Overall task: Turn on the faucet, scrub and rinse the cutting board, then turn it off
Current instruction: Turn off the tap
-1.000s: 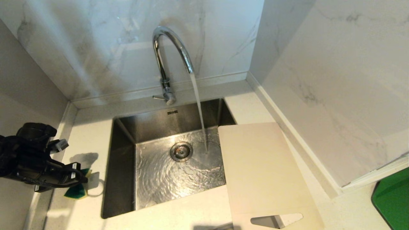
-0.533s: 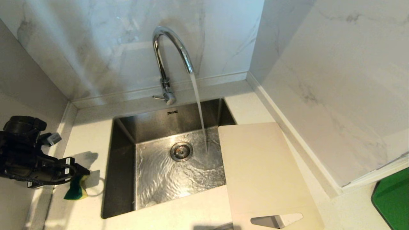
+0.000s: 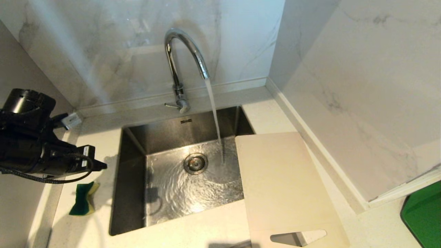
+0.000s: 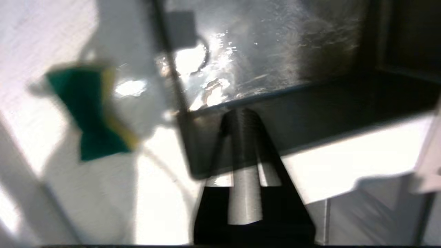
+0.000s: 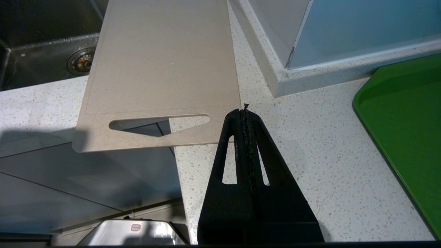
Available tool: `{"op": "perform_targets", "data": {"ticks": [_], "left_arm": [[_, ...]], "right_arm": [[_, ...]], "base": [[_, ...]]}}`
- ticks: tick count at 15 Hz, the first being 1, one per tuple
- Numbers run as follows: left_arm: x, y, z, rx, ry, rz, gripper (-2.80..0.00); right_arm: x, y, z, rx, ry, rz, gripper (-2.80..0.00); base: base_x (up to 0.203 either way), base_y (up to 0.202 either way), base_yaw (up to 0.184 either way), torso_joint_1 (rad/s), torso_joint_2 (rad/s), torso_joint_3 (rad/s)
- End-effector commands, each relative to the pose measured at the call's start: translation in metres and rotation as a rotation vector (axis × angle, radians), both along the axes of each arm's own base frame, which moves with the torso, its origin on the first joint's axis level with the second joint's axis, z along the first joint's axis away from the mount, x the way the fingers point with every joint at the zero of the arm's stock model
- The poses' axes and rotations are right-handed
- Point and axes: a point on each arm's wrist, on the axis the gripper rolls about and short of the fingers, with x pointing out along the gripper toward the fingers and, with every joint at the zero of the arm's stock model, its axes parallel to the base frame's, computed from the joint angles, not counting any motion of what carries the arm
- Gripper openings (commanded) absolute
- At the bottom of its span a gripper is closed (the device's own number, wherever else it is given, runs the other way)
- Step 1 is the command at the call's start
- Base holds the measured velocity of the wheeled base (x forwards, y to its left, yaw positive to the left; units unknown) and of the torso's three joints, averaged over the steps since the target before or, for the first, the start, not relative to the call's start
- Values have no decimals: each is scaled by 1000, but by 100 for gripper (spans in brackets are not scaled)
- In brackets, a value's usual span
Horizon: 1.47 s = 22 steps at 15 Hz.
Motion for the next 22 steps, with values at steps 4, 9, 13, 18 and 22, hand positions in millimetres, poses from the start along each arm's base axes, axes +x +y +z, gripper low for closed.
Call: {"op": "perform_targets", "data": {"ticks": [4,9,13,18,22], "left_arm": [[25,-64,8,-28,-25,-166,-280],[60,-126,21,-122,-85,-240,-280],[112,-131,18,-262,-133,-230,-280],[162,-93,20,-472,-265,-193,-280],[171,-91,15,-531,-371,-192,-280]], "right_arm": [[0,0,0,0,1,1,-280],[0,0,0,0,1,1,-280],[0,0,0,0,1,1,-280],[0,0,0,0,1,1,-280],[0,0,0,0,1,1,-280]], "base": [[0,0,0,0,0,0],[0,0,0,0,0,0],[0,0,0,0,0,0],[0,0,0,0,0,0],[0,0,0,0,0,0]]}}
